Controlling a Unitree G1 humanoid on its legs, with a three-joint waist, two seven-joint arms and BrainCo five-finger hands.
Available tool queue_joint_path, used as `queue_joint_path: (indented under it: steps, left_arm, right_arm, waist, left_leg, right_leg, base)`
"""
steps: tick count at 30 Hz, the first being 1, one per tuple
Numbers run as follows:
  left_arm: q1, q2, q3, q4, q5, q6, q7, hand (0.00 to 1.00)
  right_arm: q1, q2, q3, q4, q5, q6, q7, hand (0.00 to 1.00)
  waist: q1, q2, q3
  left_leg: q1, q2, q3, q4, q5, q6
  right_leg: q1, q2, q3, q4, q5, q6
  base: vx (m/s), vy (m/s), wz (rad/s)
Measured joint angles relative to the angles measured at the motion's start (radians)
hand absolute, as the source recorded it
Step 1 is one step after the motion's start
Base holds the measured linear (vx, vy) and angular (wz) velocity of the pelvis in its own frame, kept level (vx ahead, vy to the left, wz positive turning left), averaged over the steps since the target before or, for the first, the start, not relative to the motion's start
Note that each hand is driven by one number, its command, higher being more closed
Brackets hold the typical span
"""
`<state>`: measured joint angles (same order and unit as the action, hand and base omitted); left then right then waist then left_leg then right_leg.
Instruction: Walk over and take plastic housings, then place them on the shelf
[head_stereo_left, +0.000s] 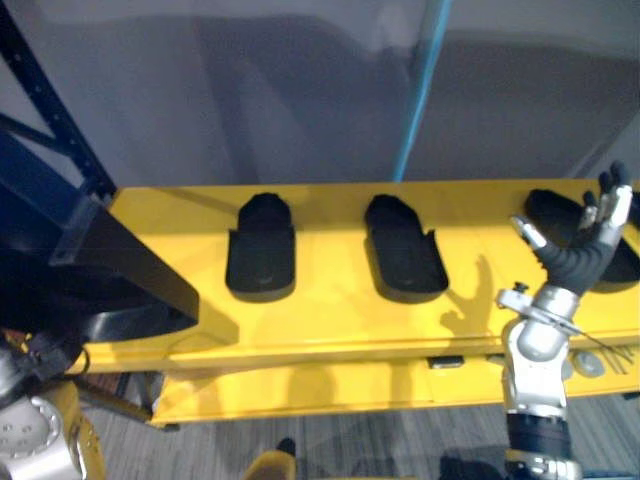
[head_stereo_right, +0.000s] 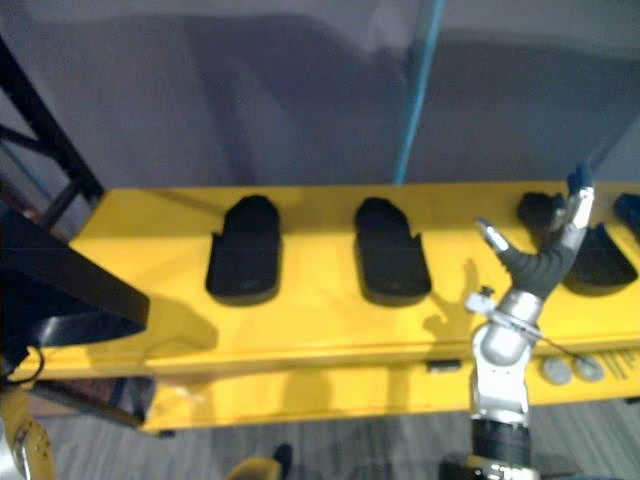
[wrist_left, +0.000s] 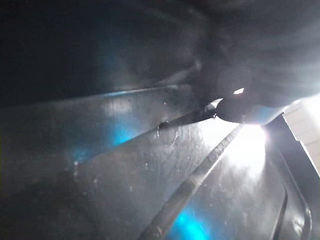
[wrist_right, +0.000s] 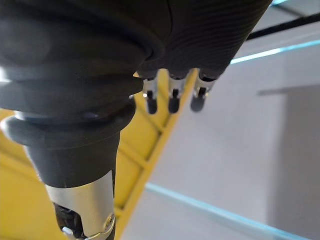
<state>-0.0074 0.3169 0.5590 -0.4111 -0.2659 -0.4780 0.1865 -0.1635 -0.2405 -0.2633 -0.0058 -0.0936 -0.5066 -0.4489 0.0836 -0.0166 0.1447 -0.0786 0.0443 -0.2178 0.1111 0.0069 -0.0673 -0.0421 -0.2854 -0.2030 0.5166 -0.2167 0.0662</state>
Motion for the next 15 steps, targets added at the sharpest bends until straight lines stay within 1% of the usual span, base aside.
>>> queue_joint_path:
  steps: [1, 2, 3, 4, 6, 7, 8, 10, 11, 12, 14, 15]
  left_arm:
    - [-0.010, -0.004, -0.010, 0.010, 0.001, 0.023, 0.005, 1.00]
    - [-0.007, -0.007, -0.014, 0.010, 0.001, 0.026, 0.004, 1.00]
    - [0.009, -0.010, -0.023, 0.007, 0.000, 0.030, -0.002, 1.00]
    - [0.029, -0.022, -0.032, -0.008, -0.001, 0.029, -0.022, 1.00]
    - [0.044, -0.022, -0.035, -0.028, 0.000, 0.027, -0.043, 1.00]
    - [0.064, -0.022, -0.033, -0.061, -0.001, 0.018, -0.051, 1.00]
    - [0.090, -0.023, -0.032, -0.094, -0.002, -0.009, -0.051, 1.00]
    - [0.116, -0.023, -0.033, -0.126, 0.000, -0.036, -0.050, 1.00]
    - [0.137, -0.025, -0.032, -0.139, 0.006, -0.054, -0.041, 1.00]
    - [0.147, -0.029, -0.032, -0.140, 0.010, -0.055, -0.036, 1.00]
    - [0.171, -0.053, -0.031, -0.140, 0.012, -0.054, -0.033, 1.00]
    - [0.178, -0.072, -0.031, -0.139, 0.032, -0.053, -0.030, 1.00]
  right_arm:
    - [0.011, -0.002, -0.002, -0.044, 0.000, -0.002, -0.013, 0.00]
    - [0.012, -0.002, -0.003, -0.052, 0.000, -0.002, -0.013, 0.00]
    - [0.012, -0.002, -0.005, -0.078, 0.001, -0.005, -0.018, 0.00]
    - [0.012, -0.004, -0.005, -0.097, 0.000, -0.003, -0.024, 0.00]
    - [0.014, -0.004, -0.002, -0.106, -0.001, 0.005, -0.036, 0.00]
    - [0.014, -0.004, 0.001, -0.130, -0.005, 0.012, -0.042, 0.00]
    - [0.011, -0.004, 0.010, -0.171, -0.022, 0.012, -0.047, 0.00]
    - [0.009, -0.002, 0.023, -0.225, -0.036, 0.011, -0.044, 0.00]
    - [0.001, 0.004, 0.052, -0.262, -0.038, 0.009, -0.023, 0.00]
    - [-0.007, 0.013, 0.071, -0.276, -0.037, 0.004, -0.009, 0.00]
    - [-0.018, 0.031, 0.114, -0.306, -0.044, -0.001, -0.010, 0.00]
    - [-0.021, 0.044, 0.135, -0.322, -0.073, -0.019, -0.023, 0.00]
  waist:
    - [-0.005, -0.027, -0.009]
    - [-0.004, -0.027, -0.009]
    - [0.004, -0.015, -0.008]
    - [0.015, 0.023, -0.007]
    - [0.013, 0.044, -0.018]
    - [0.016, 0.057, -0.026]
    - [0.020, 0.066, -0.033]
    - [0.021, 0.074, -0.038]
    - [0.022, 0.075, -0.039]
    - [0.023, 0.076, -0.038]
    - [0.022, 0.076, -0.039]
    - [0.021, 0.077, -0.038]
  left_leg:
    - [-0.012, -0.018, -0.006, -0.007, -0.004, -0.029]
    - [-0.012, -0.018, -0.006, -0.009, -0.004, -0.033]
    - [-0.013, -0.013, -0.003, -0.016, -0.005, -0.043]
    - [-0.014, 0.019, 0.014, -0.010, -0.006, -0.059]
    - [-0.014, 0.045, 0.048, -0.006, -0.003, -0.064]
    - [-0.009, 0.065, 0.075, -0.002, -0.003, -0.064]
    - [-0.009, 0.081, 0.107, 0.003, -0.003, -0.065]
    - [-0.008, 0.092, 0.127, 0.008, -0.003, -0.064]
    - [-0.003, 0.098, 0.148, 0.017, -0.003, -0.064]
    - [0.001, 0.099, 0.157, 0.026, -0.003, -0.064]
    - [0.010, 0.099, 0.174, 0.039, -0.003, -0.063]
    - [0.008, 0.098, 0.186, 0.041, -0.003, -0.054]
  right_leg:
    - [0.015, 0.010, 0.018, -0.098, 0.047, 0.027]
    - [0.023, 0.010, 0.018, -0.111, 0.039, 0.040]
    - [0.055, 0.021, 0.007, -0.178, 0.008, 0.080]
    - [0.077, 0.053, -0.007, -0.222, 0.009, 0.095]
    - [0.088, 0.074, -0.018, -0.232, 0.011, 0.091]
    - [0.098, 0.092, -0.018, -0.244, 0.013, 0.086]
    - [0.099, 0.100, -0.017, -0.252, 0.016, 0.082]
    - [0.100, 0.108, -0.016, -0.252, 0.013, 0.076]
    - [0.101, 0.113, -0.011, -0.246, 0.007, 0.068]
    - [0.108, 0.113, -0.012, -0.243, 0.003, 0.062]
    - [0.123, 0.111, -0.023, -0.225, -0.012, 0.059]
    - [0.135, 0.103, -0.054, -0.207, -0.030, 0.058]
  base:
    - [-0.03, -0.160, 0.25]
    - [-0.02, -0.226, 0.15]
    - [0.01, -0.202, -0.09]
    - [0.01, -0.220, -0.03]
    - [0.02, -0.137, 0.02]
    - [0.04, -0.099, -0.10]
    - [0.03, -0.087, -0.14]
    - [0.02, -0.045, -0.11]
    - [0.01, -0.020, -0.09]
    - [0.01, -0.007, -0.09]
    - [-0.02, 0.003, 0.19]
    - [-0.04, 0.011, 0.51]
